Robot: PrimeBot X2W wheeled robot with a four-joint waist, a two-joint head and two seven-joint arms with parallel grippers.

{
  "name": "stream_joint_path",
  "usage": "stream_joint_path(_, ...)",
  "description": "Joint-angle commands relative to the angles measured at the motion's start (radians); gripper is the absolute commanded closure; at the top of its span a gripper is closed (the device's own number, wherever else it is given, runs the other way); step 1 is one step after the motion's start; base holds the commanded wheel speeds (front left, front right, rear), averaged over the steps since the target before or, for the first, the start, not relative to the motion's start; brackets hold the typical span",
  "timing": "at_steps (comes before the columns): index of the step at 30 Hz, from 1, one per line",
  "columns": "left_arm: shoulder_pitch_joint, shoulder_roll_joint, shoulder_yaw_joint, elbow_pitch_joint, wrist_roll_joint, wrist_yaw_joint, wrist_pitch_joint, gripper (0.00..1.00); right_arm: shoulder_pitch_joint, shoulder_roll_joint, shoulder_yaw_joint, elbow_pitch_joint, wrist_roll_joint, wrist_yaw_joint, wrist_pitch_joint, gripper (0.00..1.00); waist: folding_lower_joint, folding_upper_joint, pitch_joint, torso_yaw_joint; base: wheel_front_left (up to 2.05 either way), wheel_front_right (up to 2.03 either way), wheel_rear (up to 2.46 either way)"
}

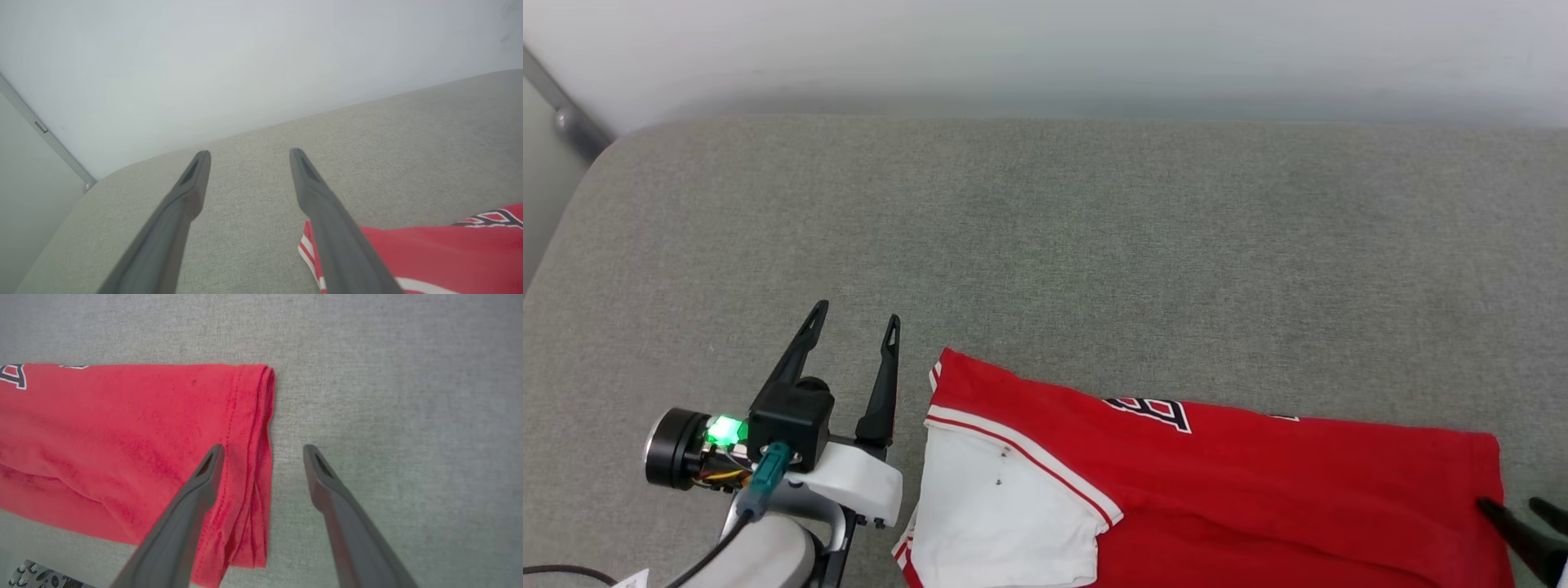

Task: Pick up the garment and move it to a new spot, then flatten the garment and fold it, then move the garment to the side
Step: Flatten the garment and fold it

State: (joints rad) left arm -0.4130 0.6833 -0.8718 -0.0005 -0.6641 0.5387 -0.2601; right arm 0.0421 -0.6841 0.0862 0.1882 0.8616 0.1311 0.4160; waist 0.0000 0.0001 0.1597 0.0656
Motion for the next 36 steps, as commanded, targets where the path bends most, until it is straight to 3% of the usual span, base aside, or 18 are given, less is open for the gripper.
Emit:
stream_joint_path(1, 0.044, -0.026, 0.047, -0.011, 0.043, 0.011, -0.006, 0.0, 0.013, 0.02, 0.006, 0.009, 0.007, -0.001, 0.013, 0.0, 0.0, -0.0001, 0.008, 0.008, 0.0, 0.0, 0.0)
stream_joint_path(8, 0.169, -0.129, 0.208, -0.026, 0.172, -0.034, -0.006, 0.0, 0.013, 0.079, 0.058, 0.055, 0.028, -0.001, 0.065, 0.0, 0.0, -0.0001, 0.019, 0.022, 0.0, 0.0, 0.0)
stream_joint_path(19, 0.301, -0.294, 0.43, -0.024, 0.346, -0.108, -0.005, 0.0, 0.019, 0.099, 0.189, 0.057, 0.086, 0.005, 0.143, 0.0, 0.0, -0.0001, 0.021, 0.029, 0.0, 0.0, 0.0)
stream_joint_path(20, 0.313, -0.31, 0.452, -0.025, 0.363, -0.116, -0.005, 0.0, 0.017, 0.097, 0.196, 0.059, 0.09, 0.005, 0.143, 0.34, 0.0, -0.0001, 0.019, 0.029, 0.0, 0.0, 0.0)
stream_joint_path(21, 0.325, -0.325, 0.472, -0.028, 0.377, -0.124, -0.005, 0.0, 0.011, 0.093, 0.201, 0.06, 0.092, 0.005, 0.145, 0.81, 0.0, -0.0001, 0.017, 0.029, 0.0, 0.0, 0.0)
stream_joint_path(22, 0.337, -0.34, 0.491, -0.031, 0.394, -0.132, -0.005, 0.0, 0.003, 0.088, 0.203, 0.061, 0.096, 0.005, 0.145, 1.0, 0.0, -0.0001, 0.015, 0.028, 0.0, 0.0, 0.0)
stream_joint_path(36, 0.453, -0.466, 0.667, -0.035, 0.554, -0.251, -0.005, 0.0, -0.076, -0.07, 0.107, 0.079, 0.116, -0.001, 0.115, 1.0, 0.0, -0.0001, -0.032, 0.013, 0.0, 0.0, 0.0)
